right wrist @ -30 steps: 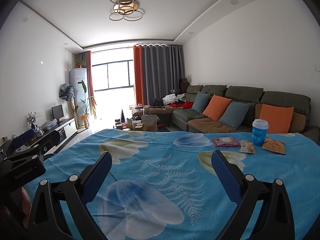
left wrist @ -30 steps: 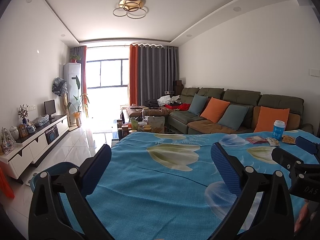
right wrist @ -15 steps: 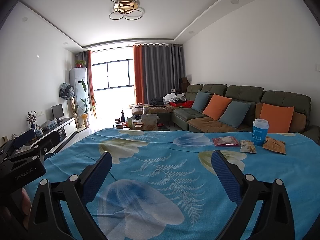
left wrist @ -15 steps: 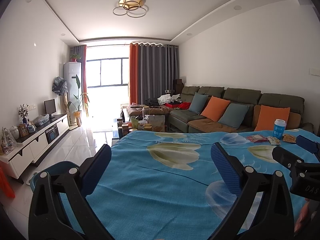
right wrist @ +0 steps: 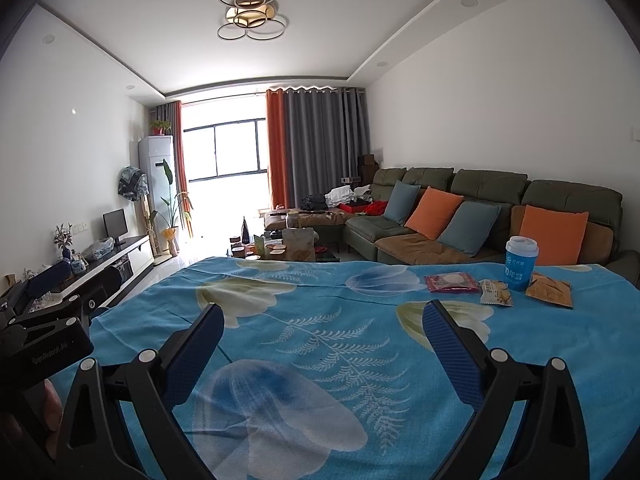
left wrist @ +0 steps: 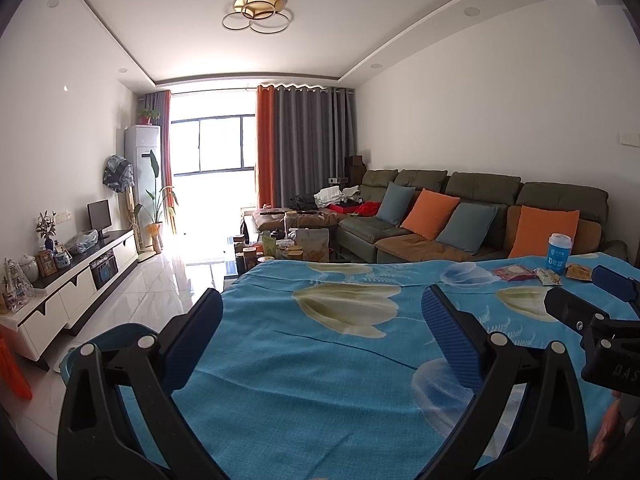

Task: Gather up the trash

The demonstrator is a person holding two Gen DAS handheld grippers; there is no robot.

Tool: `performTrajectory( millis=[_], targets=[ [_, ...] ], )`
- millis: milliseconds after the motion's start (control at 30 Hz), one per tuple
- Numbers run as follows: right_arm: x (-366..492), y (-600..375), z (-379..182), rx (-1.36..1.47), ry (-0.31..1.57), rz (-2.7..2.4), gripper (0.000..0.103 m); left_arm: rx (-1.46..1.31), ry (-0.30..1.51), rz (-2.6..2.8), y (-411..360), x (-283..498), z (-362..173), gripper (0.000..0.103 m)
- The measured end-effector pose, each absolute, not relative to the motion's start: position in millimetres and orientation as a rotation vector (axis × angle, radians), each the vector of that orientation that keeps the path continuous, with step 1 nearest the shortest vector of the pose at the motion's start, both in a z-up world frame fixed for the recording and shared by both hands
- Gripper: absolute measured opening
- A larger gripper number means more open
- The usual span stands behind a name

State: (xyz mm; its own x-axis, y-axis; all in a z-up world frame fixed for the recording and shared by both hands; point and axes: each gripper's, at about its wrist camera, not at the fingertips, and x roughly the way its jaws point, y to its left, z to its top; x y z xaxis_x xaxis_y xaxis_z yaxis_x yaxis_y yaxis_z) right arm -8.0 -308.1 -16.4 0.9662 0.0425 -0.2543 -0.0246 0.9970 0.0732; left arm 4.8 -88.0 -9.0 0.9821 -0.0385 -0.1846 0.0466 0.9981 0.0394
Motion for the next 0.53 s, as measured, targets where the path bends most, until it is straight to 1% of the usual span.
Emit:
performTrajectory(
  millis=[167, 267, 400, 533],
  targets=[
    [-8, -309, -17, 0.073, 0.258, 0.031, 0.096, 0.057, 0.196, -0.078, -92, 4, -11, 0.098],
    [-7, -315, -18, 0.07, 0.269, 0.027, 0.096, 0.071, 0.257, -0.114, -93, 14, -12, 0.098],
    [1, -336, -18, 0.06, 0.326, -0.019, 0.096, 0.082, 0.43, -0.141, -87, 51, -20, 0.098],
    [24, -376, -26, 0.075, 0.492, -0.063, 0.096, 0.075, 0.662, -0.137, -70, 110, -42, 0.098]
  ],
)
